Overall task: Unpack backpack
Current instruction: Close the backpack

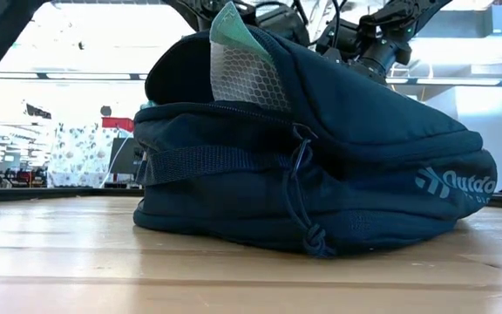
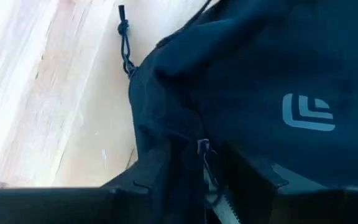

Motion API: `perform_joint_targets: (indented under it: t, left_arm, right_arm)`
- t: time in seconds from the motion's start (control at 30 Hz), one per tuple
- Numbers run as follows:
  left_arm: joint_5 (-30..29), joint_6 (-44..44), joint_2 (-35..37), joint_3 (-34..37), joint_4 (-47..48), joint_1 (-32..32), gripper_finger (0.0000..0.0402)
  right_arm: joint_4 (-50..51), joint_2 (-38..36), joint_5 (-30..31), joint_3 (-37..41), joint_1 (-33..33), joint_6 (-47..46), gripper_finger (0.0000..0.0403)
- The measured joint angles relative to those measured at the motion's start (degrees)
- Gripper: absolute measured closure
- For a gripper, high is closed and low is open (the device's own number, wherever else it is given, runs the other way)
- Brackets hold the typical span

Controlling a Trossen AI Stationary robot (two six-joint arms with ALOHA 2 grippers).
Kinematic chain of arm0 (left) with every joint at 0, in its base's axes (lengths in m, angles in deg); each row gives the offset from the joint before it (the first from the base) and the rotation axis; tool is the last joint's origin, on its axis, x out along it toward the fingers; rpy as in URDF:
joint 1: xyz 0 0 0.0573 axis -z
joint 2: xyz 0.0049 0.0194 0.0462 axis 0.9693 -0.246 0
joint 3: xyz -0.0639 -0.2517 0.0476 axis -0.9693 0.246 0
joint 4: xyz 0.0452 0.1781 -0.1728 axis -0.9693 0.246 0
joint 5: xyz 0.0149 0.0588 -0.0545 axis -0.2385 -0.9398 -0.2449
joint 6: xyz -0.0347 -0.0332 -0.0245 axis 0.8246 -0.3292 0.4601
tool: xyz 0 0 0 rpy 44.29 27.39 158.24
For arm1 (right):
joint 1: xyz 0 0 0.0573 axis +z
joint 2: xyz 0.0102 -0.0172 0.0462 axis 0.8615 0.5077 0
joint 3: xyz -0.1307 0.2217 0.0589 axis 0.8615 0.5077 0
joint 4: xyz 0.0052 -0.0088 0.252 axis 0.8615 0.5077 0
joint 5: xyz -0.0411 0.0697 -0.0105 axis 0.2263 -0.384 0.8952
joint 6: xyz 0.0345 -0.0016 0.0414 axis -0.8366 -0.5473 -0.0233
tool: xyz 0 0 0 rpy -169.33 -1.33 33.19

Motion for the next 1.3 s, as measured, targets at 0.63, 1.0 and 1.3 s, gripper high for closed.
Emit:
perform_joint_targets:
  t: [0.63,1.0,1.3]
  left_arm:
    - [-1.3,-2.2,5.0,-0.1,-0.5,0.0,0.0401]
    - [-1.3,-2.2,5.3,0.0,-0.5,0.0,0.0401]
    - [-1.3,-2.1,5.5,0.0,2.1,0.3,0.0401]
  right_arm:
    - [-6.6,5.6,-4.2,0.0,0.7,-3.0,0.0217]
    - [-7.6,14.0,-5.2,0.0,0.9,-3.1,0.0154]
    - [-6.1,13.7,-8.3,0.0,0.3,-0.1,0.0386]
